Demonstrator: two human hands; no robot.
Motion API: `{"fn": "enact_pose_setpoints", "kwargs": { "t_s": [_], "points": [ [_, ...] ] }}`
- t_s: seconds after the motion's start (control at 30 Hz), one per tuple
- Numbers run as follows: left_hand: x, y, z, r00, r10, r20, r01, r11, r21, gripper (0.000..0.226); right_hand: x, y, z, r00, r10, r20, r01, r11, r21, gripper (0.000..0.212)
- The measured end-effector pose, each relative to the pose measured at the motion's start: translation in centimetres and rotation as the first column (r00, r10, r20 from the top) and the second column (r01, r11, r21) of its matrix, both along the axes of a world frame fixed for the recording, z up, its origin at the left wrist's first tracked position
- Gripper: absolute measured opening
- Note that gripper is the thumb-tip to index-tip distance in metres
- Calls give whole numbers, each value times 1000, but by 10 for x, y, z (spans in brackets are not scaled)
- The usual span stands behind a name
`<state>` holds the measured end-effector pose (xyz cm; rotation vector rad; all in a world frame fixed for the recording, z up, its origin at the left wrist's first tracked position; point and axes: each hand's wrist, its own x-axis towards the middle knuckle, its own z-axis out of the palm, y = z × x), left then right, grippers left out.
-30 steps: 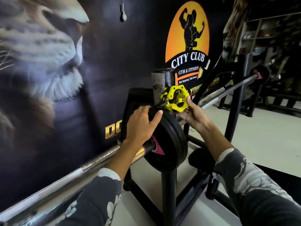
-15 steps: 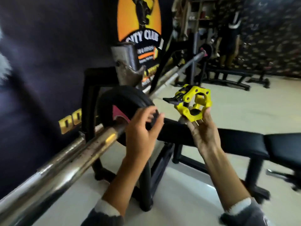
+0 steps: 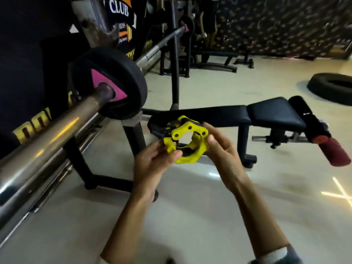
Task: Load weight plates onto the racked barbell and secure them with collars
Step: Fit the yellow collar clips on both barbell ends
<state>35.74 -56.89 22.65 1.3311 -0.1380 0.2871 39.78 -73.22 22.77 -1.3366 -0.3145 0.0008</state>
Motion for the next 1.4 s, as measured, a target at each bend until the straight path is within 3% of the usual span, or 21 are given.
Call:
{"fn": "enact_pose_setpoints", "kwargs": {
  "t_s": [0.1,0.3,0.43,0.63,0.83,0.93,1.13,1.27,1.4],
  "points": [
    [-50,30,1,1000,18,-8,-17,998,64,31,-40,12,4,994,107,24,-105,991,-82,41],
    [-145,105,31,994,99,45,-104,986,128,32,-117,82,26,953,283,106,-278,959,-63,47],
    [-182,164,40,979,159,125,-181,965,190,35,-148,148,28,946,286,150,-291,957,11,47],
    [-190,268,33,988,108,108,-129,969,211,34,-178,250,10,975,172,142,-183,980,72,44],
    [-154,315,28,994,-104,16,99,979,179,44,-197,299,-5,979,-155,134,131,976,176,50],
    [-141,314,25,983,-176,46,162,961,224,47,-199,303,-11,954,-267,136,239,952,191,44],
    [-132,323,7,984,-171,44,161,971,175,41,-192,317,-19,941,-321,106,305,941,146,43],
    [-105,322,14,980,-197,11,195,975,107,57,-176,326,-20,946,-324,31,311,927,211,39],
    [-57,313,23,975,-219,-36,221,966,134,45,-136,326,-9,928,-370,-46,373,917,144,41]
  ]
}}
